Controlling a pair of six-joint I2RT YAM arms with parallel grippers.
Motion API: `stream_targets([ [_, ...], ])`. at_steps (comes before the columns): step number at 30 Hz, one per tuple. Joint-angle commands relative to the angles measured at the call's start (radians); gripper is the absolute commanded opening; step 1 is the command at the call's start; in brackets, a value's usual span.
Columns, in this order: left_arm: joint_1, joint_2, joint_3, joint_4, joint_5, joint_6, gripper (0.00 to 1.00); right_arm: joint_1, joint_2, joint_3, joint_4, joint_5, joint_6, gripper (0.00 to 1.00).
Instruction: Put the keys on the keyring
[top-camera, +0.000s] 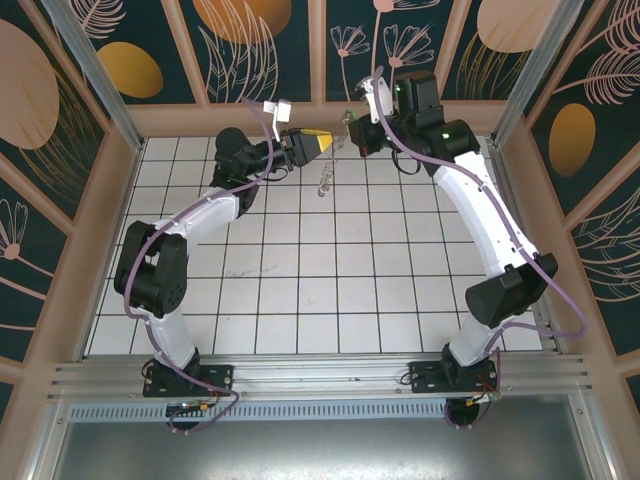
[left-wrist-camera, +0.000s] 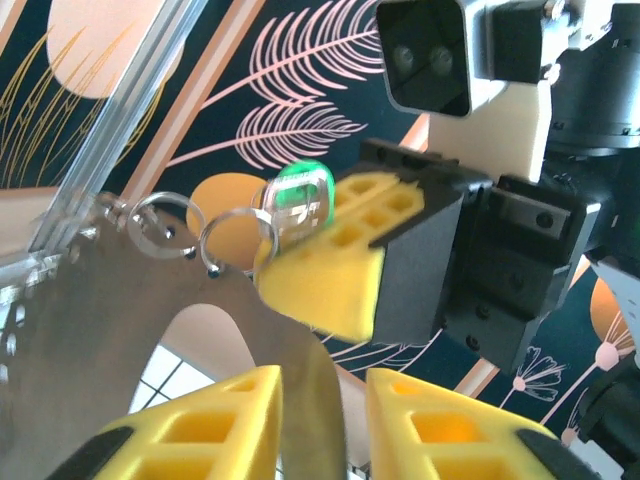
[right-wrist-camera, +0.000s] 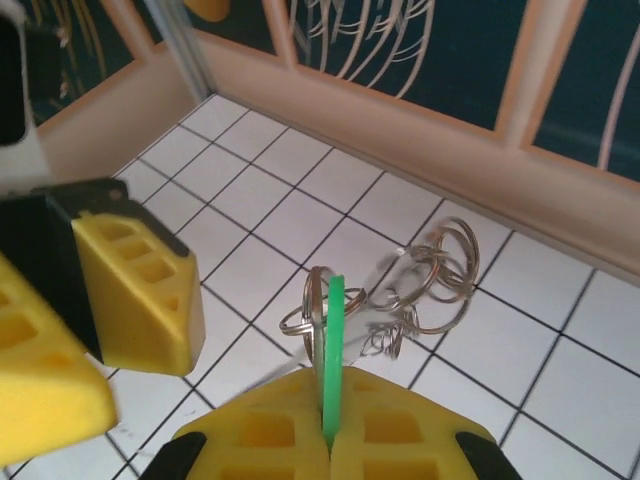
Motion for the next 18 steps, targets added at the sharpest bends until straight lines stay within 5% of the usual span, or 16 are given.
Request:
stream_targets([
  [1,0.000,-0.024,-0.024,0.019,-0.014,0.027,0.34,-0.001,0.025,0.063,-0.014,0.060,-0.016,0.00],
  [18,0.096,-0.215,-0.187,-0.133,-0.190,0.148,0.53,0.000,0.171,0.082,-0.050,0.073,-0.019,0.00],
])
